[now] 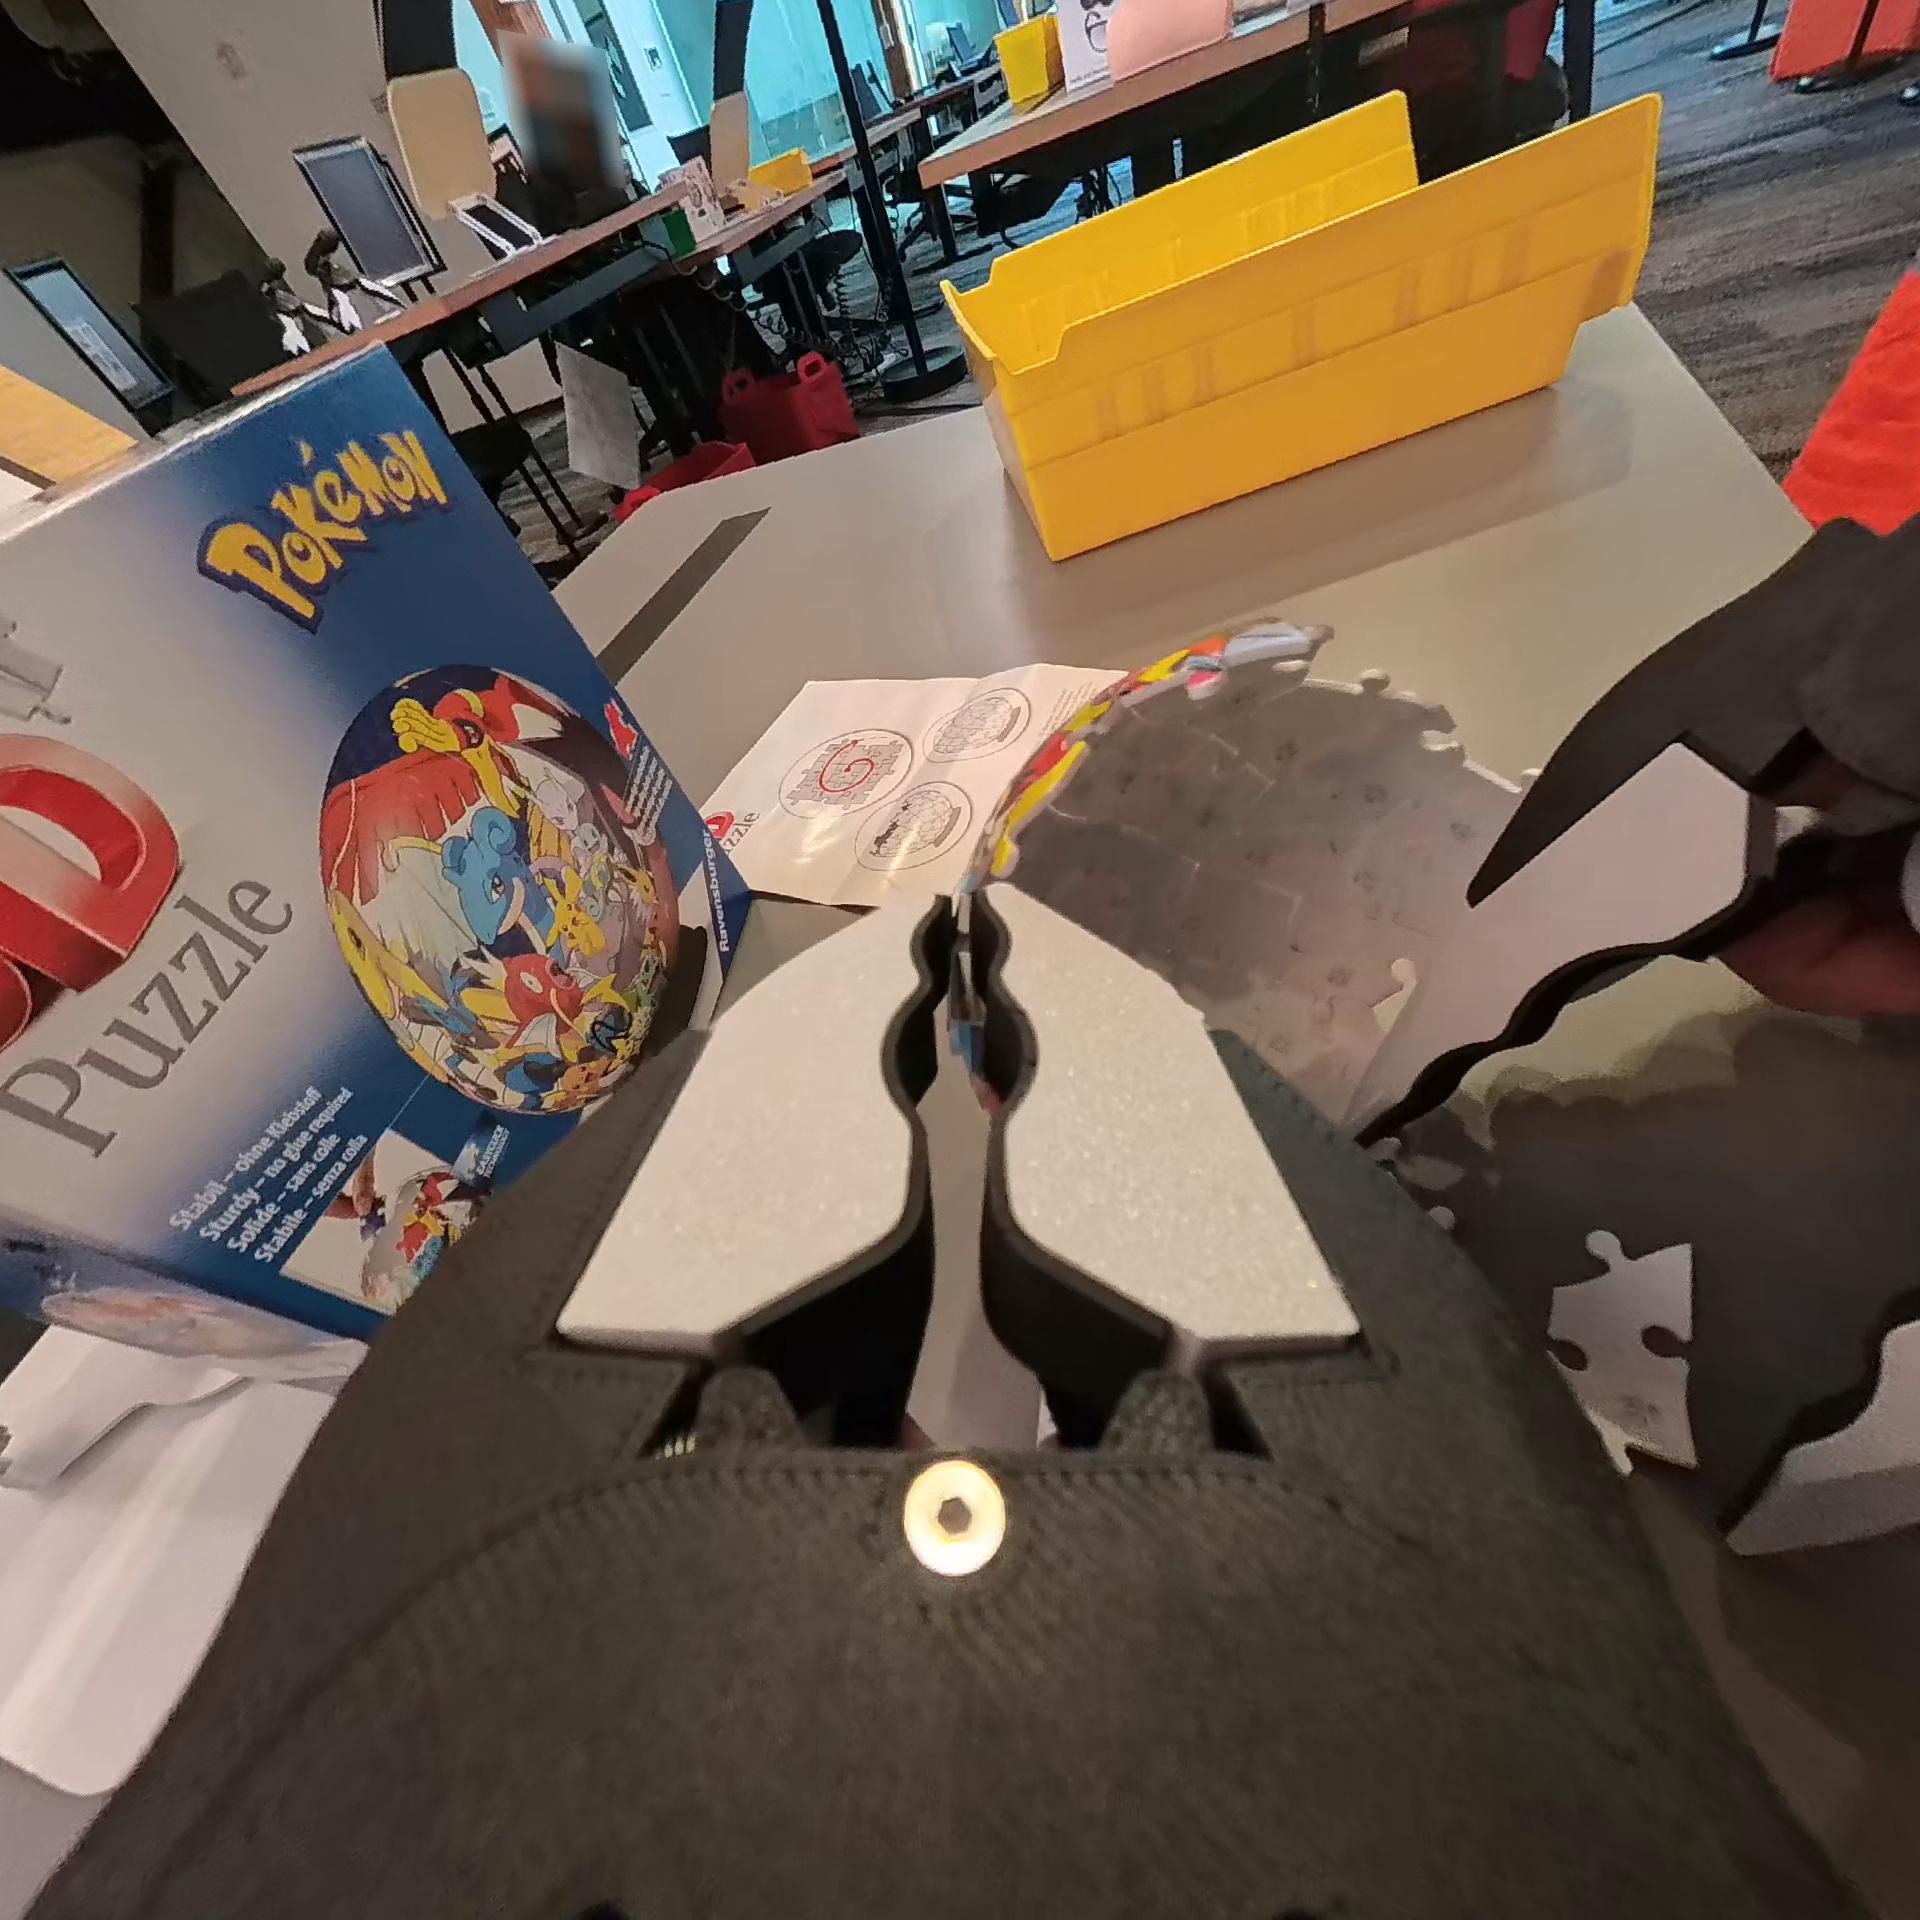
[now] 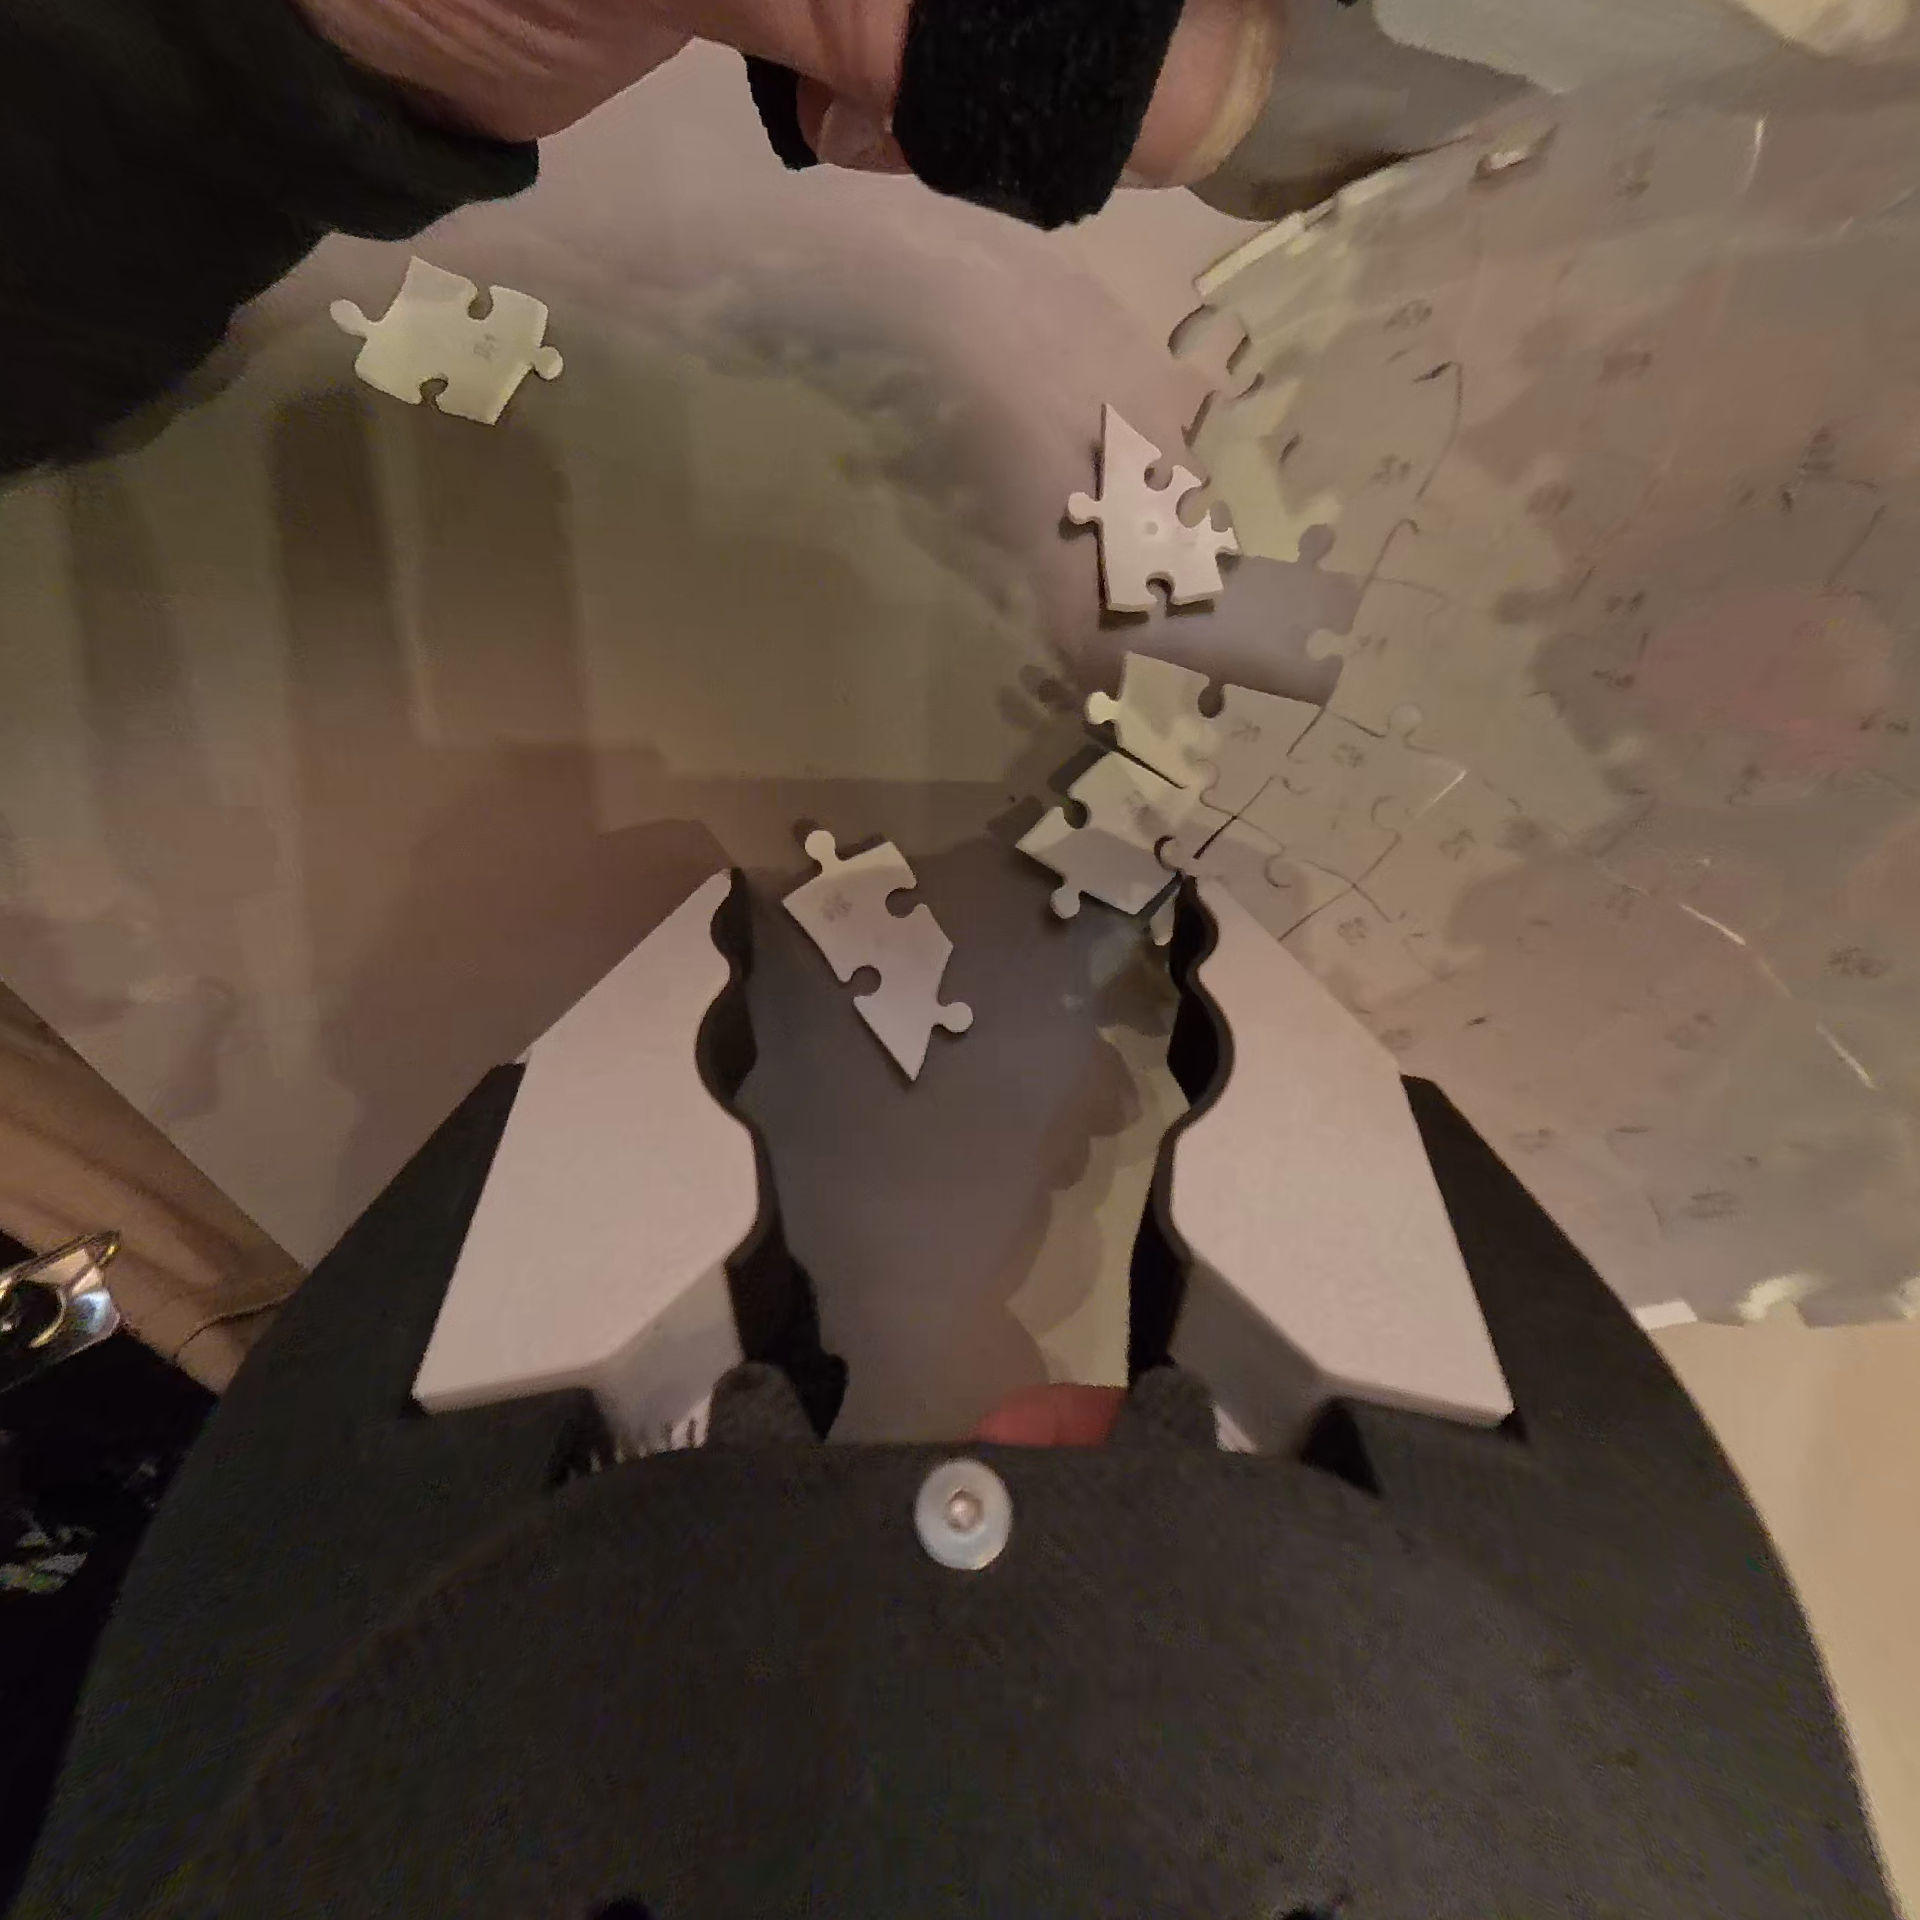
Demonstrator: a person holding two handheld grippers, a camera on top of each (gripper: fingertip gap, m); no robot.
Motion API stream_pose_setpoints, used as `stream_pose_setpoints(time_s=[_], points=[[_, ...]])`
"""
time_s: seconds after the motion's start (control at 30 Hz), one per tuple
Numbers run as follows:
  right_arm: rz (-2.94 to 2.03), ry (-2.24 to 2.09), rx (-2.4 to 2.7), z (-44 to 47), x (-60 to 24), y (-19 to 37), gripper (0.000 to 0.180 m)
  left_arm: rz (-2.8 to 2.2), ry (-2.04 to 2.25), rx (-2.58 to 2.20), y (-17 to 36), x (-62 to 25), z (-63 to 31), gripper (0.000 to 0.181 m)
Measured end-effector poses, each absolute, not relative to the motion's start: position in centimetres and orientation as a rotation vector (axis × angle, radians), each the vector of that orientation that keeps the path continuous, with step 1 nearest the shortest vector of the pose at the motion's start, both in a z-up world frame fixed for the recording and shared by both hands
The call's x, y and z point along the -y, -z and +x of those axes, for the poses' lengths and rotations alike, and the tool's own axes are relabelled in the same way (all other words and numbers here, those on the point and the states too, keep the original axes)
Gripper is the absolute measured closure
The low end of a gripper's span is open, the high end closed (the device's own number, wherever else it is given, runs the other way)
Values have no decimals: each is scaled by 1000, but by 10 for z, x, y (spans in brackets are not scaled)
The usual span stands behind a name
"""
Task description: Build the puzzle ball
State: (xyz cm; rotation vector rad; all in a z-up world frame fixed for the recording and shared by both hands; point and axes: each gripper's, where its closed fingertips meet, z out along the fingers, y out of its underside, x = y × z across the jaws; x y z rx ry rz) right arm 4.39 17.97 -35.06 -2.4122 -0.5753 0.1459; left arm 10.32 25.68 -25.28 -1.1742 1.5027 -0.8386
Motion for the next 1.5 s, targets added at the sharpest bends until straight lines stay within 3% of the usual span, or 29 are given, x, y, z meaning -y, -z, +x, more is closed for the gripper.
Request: stream_pose_setpoints(time_s=[0.03, 0.8, 0.97, 1.17, 1.5], points=[[-2416, -148, 576, 44, -180, 351, 99, -1179, 843, -1502, 253, -257, 102, 178], [-2429, -158, 574, 45, -180, 351, 100, -1342, 943, -1398, 227, -264, 62, 157], [-2425, -159, 581, 45, -179, 350, 100, -1649, 1001, -1484, 254, -261, 38, 168], [-2411, -173, 584, 45, -179, 350, 100, -2116, 1294, -1437, 308, -216, 23, 168], [-2393, -187, 600, 46, -180, 350, 98, -2293, 1145, -1170, 340, -207, 58, 179]])
